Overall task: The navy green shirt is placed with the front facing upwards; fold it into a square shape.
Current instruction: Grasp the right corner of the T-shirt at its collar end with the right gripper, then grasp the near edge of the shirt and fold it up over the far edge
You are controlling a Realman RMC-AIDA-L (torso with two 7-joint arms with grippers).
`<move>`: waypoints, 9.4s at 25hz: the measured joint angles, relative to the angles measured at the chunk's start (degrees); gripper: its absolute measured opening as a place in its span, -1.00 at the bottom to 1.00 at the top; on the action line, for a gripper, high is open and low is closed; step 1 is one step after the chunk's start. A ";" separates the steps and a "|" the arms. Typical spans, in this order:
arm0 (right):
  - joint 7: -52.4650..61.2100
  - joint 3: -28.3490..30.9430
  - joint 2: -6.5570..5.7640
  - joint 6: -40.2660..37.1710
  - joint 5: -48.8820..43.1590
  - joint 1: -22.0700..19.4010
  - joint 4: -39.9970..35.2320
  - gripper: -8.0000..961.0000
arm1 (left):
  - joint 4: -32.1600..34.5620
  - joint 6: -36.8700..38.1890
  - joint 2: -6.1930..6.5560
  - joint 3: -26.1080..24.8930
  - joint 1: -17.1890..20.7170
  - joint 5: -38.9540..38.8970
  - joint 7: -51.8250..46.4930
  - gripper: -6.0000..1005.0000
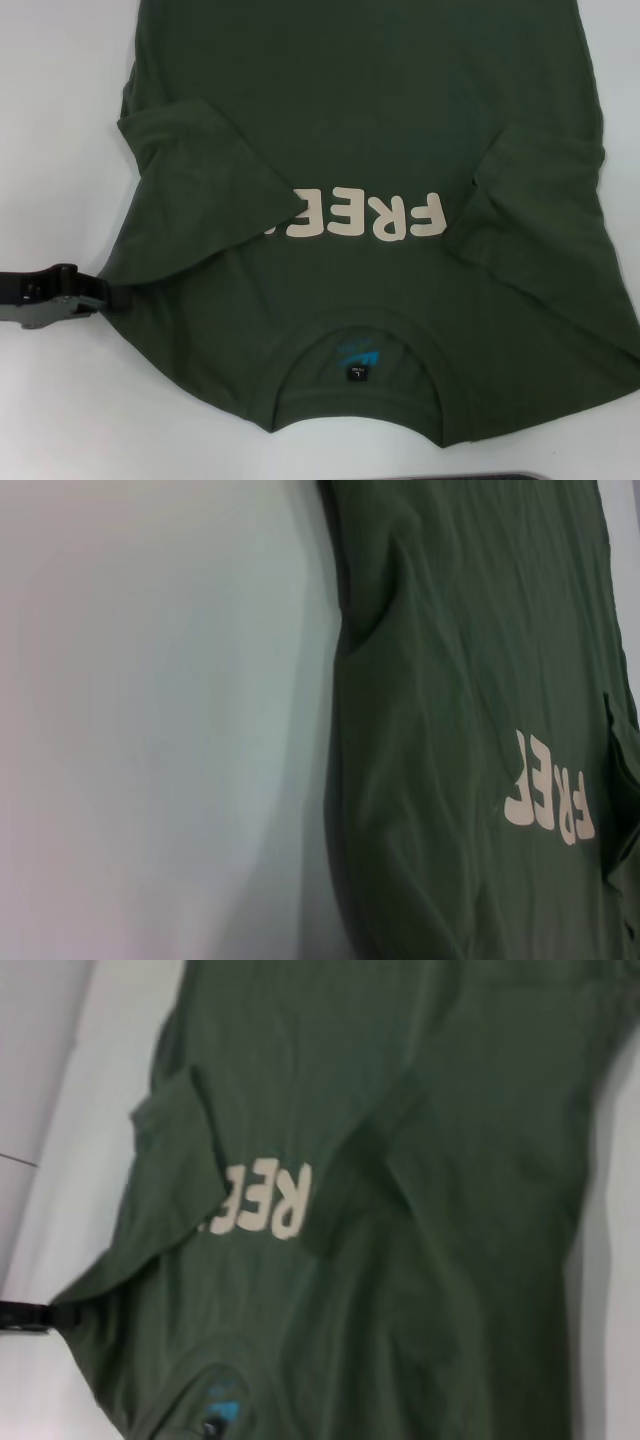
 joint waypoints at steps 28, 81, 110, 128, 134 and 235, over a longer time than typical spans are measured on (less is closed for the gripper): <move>8.13 -0.17 1.59 1.54 -5.41 0.36 1.78 0.96 | 0.61 -0.53 0.03 -0.02 -0.28 0.03 0.55 -0.94; 7.65 -2.00 1.70 5.75 -5.86 2.25 5.64 0.96 | 0.15 -1.21 -0.14 -0.02 -0.66 -0.01 0.55 -0.94; 6.63 -2.29 4.23 6.98 -6.08 3.36 5.75 0.76 | 0.15 -1.21 -0.23 0.08 -0.79 -0.01 0.64 -0.94; 5.23 -1.98 3.88 6.39 -6.12 3.22 5.12 -0.52 | 0.44 -0.70 -0.39 0.06 -0.93 -0.01 0.64 -0.94; 4.86 -1.93 3.77 5.98 -6.05 3.33 5.05 -0.82 | 0.52 -0.60 -0.25 -0.08 -0.93 -0.01 0.64 -0.94; -22.11 4.94 11.35 56.38 34.27 17.54 17.94 -0.92 | -5.75 -58.12 -8.15 12.16 -22.23 -14.70 10.90 -0.94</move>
